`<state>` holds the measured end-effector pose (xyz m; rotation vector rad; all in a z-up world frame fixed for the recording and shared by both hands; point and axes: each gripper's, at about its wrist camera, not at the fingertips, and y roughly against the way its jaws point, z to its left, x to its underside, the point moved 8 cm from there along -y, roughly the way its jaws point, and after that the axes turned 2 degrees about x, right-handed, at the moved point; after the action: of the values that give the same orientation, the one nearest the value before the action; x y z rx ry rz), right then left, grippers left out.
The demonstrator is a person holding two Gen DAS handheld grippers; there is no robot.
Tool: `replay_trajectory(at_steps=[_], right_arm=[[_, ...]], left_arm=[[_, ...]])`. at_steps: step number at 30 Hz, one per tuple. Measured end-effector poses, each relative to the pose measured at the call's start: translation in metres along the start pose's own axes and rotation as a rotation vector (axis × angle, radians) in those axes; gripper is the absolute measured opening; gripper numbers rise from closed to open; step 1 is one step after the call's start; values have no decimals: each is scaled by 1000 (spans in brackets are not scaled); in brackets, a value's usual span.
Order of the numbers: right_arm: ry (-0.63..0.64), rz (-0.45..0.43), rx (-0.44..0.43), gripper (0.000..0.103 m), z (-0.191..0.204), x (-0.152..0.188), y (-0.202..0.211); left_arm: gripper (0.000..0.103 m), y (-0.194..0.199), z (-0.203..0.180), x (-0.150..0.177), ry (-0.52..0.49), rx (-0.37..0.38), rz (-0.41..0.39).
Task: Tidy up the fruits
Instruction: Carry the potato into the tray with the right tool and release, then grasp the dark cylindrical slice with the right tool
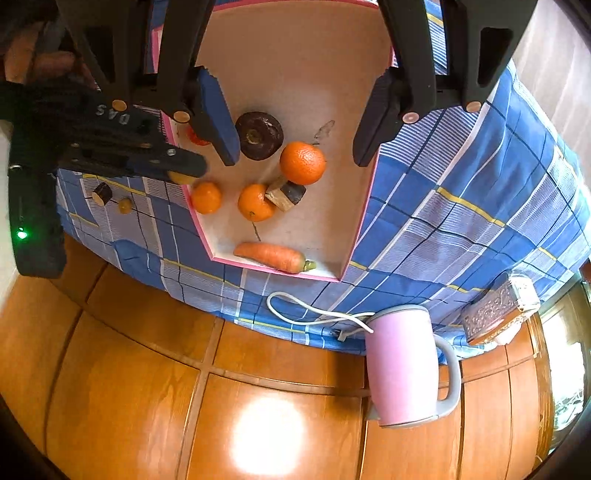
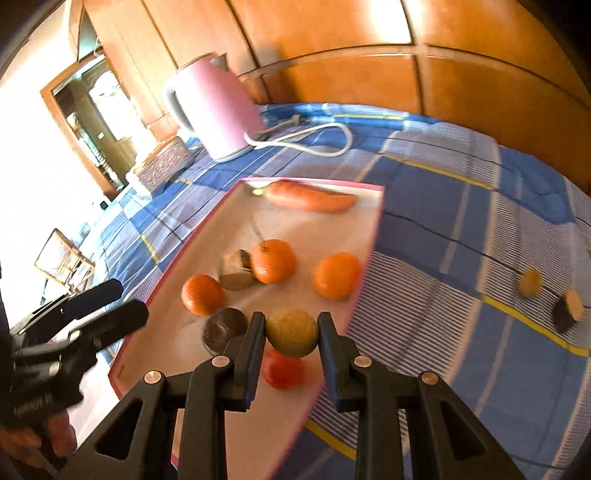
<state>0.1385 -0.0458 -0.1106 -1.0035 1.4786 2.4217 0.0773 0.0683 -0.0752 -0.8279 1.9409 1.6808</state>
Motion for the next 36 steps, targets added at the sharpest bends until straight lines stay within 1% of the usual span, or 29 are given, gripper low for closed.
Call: replay_trajectory(at_steps=[2,5,7,11,14,18,21,26,30,36], right_arm=[[5,14,-8,32,6,0,-6],[9,12,5,34,9,3,-5],[6,0,10,39,9,4,-1],[1,-27,40,40,1,7,12],[-24,-58,71,40,-12,9,24],[-64,-76,118,40,-33,13,36],[-71,-85,174,40,-50,19,44],[-117,-111,231,40,-78,25,59],[-174,-125,286,40,-112,30,72],[-220,-144,358,40,-155,39,87]], left_arm=[[64,-2,3,2,7,1,9],[64,-3,5,3,15,2,11],[64,-3,4,3,15,6,12],[64,-4,-2,1,10,15,15],[64,-4,-11,0,-14,16,13],[64,-6,-23,-1,-45,28,19],[64,-6,-34,-1,-75,39,22],[64,-10,-53,0,-122,60,33],[64,-16,-68,2,-152,76,48],[64,-25,-97,5,-204,110,68]])
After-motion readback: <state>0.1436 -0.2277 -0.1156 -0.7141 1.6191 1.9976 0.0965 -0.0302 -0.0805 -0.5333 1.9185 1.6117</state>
